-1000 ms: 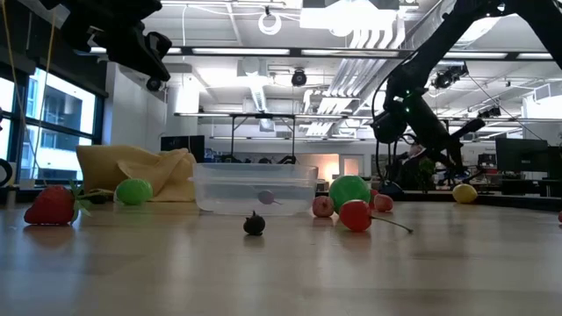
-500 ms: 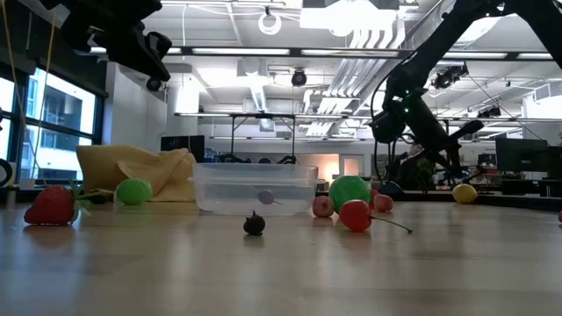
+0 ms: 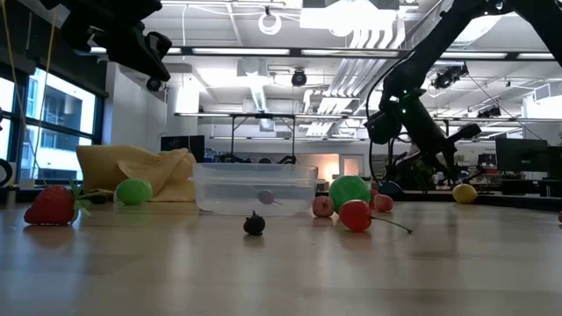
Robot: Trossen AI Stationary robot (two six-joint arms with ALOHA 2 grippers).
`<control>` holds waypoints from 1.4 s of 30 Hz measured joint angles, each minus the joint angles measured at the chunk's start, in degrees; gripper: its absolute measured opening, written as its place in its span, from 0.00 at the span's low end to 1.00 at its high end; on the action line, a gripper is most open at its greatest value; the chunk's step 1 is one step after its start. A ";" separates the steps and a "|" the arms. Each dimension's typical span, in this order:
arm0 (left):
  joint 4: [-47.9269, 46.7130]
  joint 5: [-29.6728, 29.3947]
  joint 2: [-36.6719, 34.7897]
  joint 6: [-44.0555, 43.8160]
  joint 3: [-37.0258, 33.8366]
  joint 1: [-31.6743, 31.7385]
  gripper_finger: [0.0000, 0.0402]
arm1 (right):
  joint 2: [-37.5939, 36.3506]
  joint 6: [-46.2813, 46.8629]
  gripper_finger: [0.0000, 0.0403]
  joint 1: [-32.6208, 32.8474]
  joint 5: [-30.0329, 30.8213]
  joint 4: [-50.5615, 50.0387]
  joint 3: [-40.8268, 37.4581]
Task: Pick and placing Produce into tupperware
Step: Put the lemon into the transparent bin
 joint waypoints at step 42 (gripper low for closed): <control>0.00 0.00 0.00 -0.01 0.00 -0.02 0.02 | -4.96 18.18 0.00 0.36 8.94 13.57 -15.13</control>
